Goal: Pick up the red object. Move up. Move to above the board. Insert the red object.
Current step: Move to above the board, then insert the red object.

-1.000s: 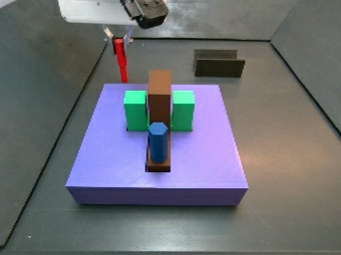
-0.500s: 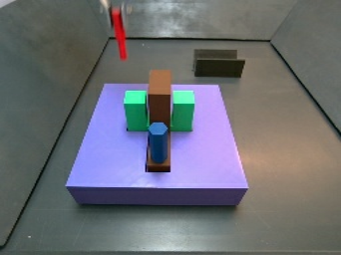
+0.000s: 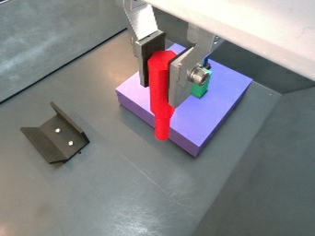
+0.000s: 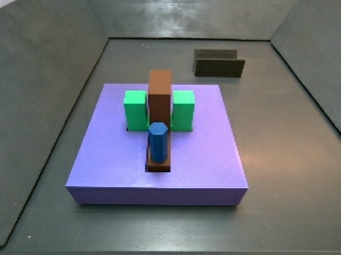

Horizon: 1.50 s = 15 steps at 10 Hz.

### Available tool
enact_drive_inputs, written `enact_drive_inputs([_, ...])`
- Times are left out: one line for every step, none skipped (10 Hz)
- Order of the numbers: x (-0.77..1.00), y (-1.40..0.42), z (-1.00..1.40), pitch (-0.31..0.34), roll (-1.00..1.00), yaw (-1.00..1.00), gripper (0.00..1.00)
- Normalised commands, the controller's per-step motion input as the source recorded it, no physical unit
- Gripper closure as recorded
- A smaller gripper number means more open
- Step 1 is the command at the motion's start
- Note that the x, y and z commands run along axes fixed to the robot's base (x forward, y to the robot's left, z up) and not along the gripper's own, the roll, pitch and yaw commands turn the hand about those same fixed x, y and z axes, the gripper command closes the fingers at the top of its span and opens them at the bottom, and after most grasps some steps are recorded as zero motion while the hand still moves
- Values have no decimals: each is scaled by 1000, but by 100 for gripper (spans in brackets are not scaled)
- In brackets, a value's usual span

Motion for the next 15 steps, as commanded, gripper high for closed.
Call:
enact_drive_inputs([860, -1400, 291, 275, 23, 92, 100])
enact_drive_inputs([856, -1400, 284, 275, 63, 91, 100])
enact_drive_inputs([910, -1400, 259, 329, 118, 81, 100])
enact_drive_inputs([971, -1400, 289, 310, 46, 45, 100])
enact_drive_inputs([946, -1400, 309, 221, 21, 30, 100])
enact_drive_inputs([926, -1400, 296, 164, 30, 23, 100])
enact_drive_inputs([433, -585, 126, 140, 45, 20, 100])
enact_drive_inputs([209, -227, 60, 127, 52, 15, 100])
enact_drive_inputs([0, 0, -17, 0, 0, 0, 100])
enact_drive_inputs([-37, 0, -94, -3, 11, 0, 100])
enact_drive_inputs([0, 6, -400, -31, 0, -69, 100])
enact_drive_inputs([0, 89, -709, -170, -67, -197, 100])
enact_drive_inputs([0, 251, -637, -204, -146, -146, 100])
enact_drive_inputs([0, 317, -674, -177, -146, -114, 100])
enact_drive_inputs([0, 389, -771, -116, -120, -123, 100])
